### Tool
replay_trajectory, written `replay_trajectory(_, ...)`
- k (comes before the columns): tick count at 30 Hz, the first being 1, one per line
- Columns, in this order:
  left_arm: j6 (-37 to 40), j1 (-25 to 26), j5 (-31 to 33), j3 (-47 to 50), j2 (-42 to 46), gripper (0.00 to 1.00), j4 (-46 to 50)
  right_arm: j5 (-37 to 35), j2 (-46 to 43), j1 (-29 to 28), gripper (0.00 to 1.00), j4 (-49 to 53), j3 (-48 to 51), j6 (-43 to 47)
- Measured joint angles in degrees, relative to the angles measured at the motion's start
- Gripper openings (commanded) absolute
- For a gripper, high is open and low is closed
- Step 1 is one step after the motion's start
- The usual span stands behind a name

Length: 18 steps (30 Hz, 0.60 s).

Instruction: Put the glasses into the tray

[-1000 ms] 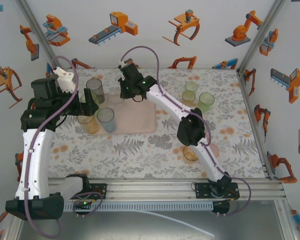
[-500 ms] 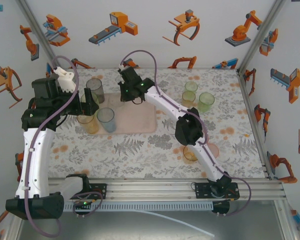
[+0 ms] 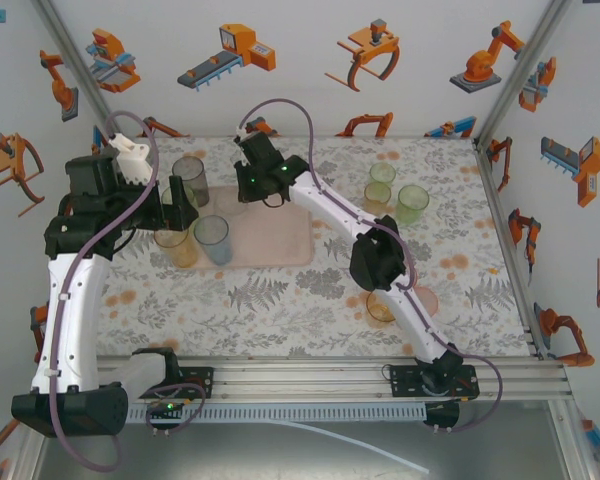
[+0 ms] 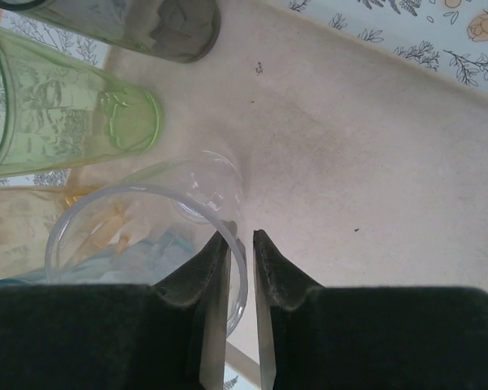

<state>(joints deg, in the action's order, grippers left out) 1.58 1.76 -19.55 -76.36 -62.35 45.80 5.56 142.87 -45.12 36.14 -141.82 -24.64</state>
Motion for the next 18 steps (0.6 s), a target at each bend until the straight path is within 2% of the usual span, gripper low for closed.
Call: replay_trajectory(18, -0.8, -0.4, -0.1, 0.0, -1.1, 0.94, -0.3, 2.4, 0.0, 0.0, 0.3, -0.3, -2.4, -0.9)
